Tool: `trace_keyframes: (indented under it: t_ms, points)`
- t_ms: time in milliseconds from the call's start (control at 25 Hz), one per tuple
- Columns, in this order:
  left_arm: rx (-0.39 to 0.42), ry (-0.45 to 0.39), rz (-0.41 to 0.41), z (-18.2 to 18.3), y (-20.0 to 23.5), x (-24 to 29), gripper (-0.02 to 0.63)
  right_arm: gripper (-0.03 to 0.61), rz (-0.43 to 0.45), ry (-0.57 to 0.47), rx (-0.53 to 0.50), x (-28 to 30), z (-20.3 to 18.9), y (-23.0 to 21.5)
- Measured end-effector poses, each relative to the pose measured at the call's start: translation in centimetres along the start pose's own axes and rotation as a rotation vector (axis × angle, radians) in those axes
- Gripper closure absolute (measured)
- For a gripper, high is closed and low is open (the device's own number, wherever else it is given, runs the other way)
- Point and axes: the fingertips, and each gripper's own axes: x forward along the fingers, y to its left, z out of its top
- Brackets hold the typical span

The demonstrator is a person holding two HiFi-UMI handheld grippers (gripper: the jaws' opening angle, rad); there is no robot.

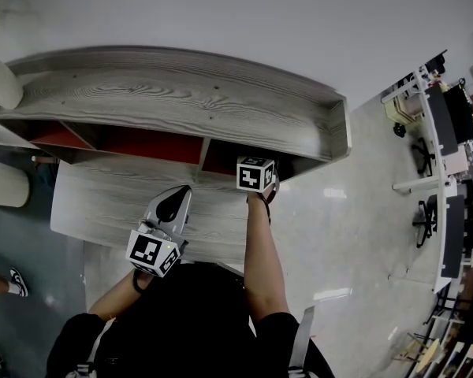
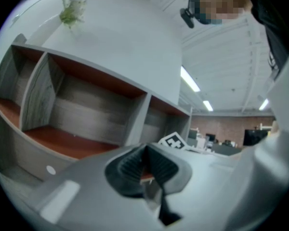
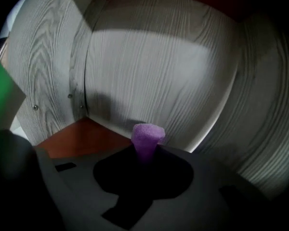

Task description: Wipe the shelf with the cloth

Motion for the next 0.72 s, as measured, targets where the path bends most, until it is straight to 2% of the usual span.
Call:
trace_keyframes:
  t_ms: [400, 720]
  points:
    - [0.007, -0.006, 0.031, 0.2, 0.3, -0.8, 0.609, 0.503, 0.077, -0.04, -0.106, 0.6, 1.6, 2.7]
    - [-0.011, -0.004, 0.081, -0.1, 1.5, -1.9, 0.609, 0.503, 0.177, -0.075, -0.18, 1.1, 3.2, 7.1]
